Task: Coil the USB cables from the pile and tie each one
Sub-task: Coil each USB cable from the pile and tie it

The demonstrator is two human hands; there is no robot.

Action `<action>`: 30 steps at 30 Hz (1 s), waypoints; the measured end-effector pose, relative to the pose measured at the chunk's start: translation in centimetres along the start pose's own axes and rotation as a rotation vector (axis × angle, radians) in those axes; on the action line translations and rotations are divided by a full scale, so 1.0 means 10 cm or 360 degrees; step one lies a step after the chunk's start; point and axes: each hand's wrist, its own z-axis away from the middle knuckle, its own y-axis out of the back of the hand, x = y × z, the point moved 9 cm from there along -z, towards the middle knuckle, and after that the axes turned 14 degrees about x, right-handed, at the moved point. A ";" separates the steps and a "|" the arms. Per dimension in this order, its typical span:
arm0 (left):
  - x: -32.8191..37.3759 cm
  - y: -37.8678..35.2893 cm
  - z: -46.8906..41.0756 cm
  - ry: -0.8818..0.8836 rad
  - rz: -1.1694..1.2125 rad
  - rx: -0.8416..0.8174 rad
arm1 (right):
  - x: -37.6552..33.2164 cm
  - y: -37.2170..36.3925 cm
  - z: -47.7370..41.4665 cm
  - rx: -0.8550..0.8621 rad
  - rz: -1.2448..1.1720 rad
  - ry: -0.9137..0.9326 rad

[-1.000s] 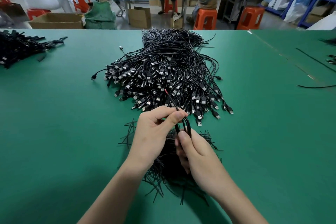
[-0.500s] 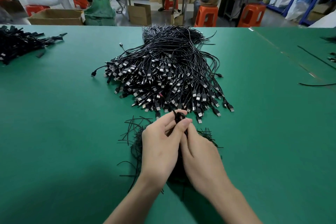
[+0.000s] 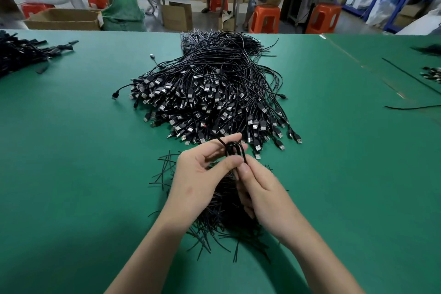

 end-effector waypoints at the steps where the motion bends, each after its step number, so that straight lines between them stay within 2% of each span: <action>1: 0.03 0.09 -0.02 -0.0150 -0.0228 0.0021 | 0.00 0.06 -0.02 0.0081 0.0097 0.0043; 3: 0.13 0.22 -0.04 -0.0497 -0.0776 -0.0001 | 0.02 0.20 -0.06 0.0228 0.0150 0.0056; 6: 0.09 0.16 0.03 -0.0782 -0.1465 -0.0377 | 0.02 0.30 -0.08 0.0357 0.0186 0.0059; 8: 0.02 0.10 0.10 -0.0863 -0.1676 -0.0560 | 0.00 0.30 -0.08 0.0375 0.0165 0.0051; 11: -0.04 0.04 0.12 -0.0904 -0.1835 -0.0636 | -0.04 0.26 -0.07 0.0364 0.0098 0.0029; 14: -0.06 0.05 0.11 -0.0914 -0.1867 -0.0618 | -0.05 0.25 -0.05 0.0366 0.0064 0.0010; 23: 0.13 0.14 0.07 -0.0943 -0.1644 -0.0428 | -0.03 0.33 -0.03 0.0408 0.0053 -0.0042; 27: 0.16 0.13 0.05 -0.0951 -0.1611 -0.0351 | -0.05 0.38 -0.03 0.0474 0.0073 0.0014; 30: 0.14 0.18 -0.04 -0.0706 -0.1383 -0.0168 | -0.08 0.35 0.01 0.0498 0.0123 0.0117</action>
